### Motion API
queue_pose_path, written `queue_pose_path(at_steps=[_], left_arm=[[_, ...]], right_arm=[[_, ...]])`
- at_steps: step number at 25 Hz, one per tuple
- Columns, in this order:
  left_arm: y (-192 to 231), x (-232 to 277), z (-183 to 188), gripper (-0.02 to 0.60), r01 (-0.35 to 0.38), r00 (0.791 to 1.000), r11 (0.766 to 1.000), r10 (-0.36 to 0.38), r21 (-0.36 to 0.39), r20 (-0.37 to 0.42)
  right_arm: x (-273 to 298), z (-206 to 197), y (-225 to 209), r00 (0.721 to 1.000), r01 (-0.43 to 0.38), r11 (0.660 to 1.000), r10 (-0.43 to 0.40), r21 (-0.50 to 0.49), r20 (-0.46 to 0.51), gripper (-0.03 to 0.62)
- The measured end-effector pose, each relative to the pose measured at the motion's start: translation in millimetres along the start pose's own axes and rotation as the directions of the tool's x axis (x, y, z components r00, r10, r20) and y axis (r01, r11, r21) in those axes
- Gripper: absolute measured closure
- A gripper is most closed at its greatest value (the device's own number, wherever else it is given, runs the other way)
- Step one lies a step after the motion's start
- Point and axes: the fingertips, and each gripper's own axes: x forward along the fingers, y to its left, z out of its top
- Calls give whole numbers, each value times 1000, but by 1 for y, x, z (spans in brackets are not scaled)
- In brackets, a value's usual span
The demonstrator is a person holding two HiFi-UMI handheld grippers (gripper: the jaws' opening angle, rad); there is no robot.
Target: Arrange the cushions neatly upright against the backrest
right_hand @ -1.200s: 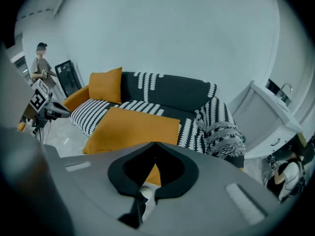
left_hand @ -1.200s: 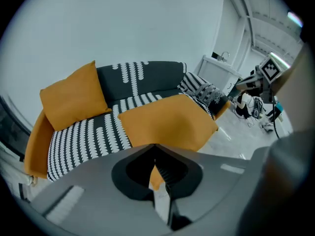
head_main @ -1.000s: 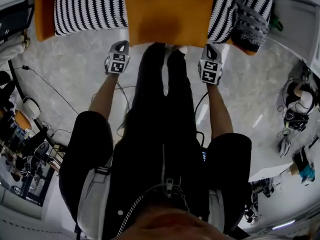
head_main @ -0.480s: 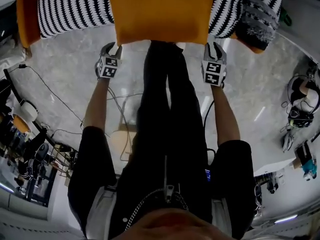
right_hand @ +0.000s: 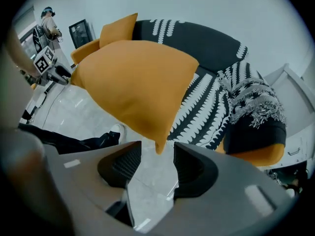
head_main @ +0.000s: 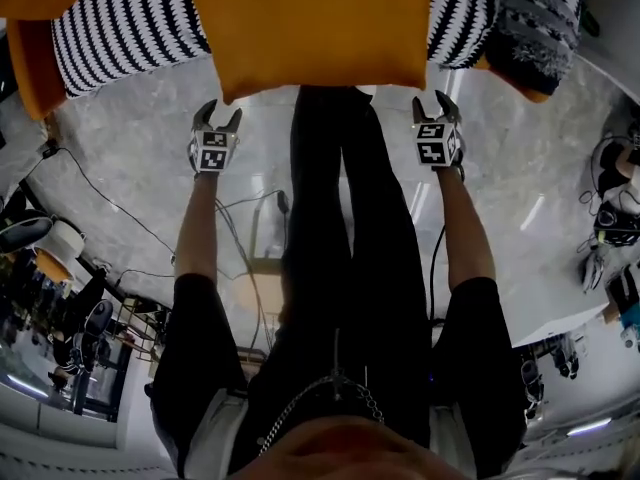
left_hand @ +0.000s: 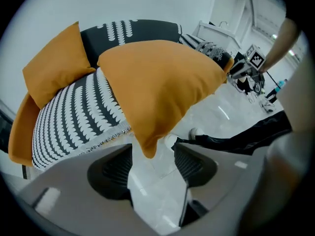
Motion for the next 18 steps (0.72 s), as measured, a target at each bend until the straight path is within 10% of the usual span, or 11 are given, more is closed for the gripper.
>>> queue_pose_path(at_steps=[10,18], left_arm=[[11,34,-24,314,35,999,999,-36,-15,-35],[10,18,-1,520,-37,999,998,37,47,9]], right_arm=[[52,-15,1,990,96,993,-88,69,-111,441],[40,-6,0,980,122,988,-105,93,-169,557]])
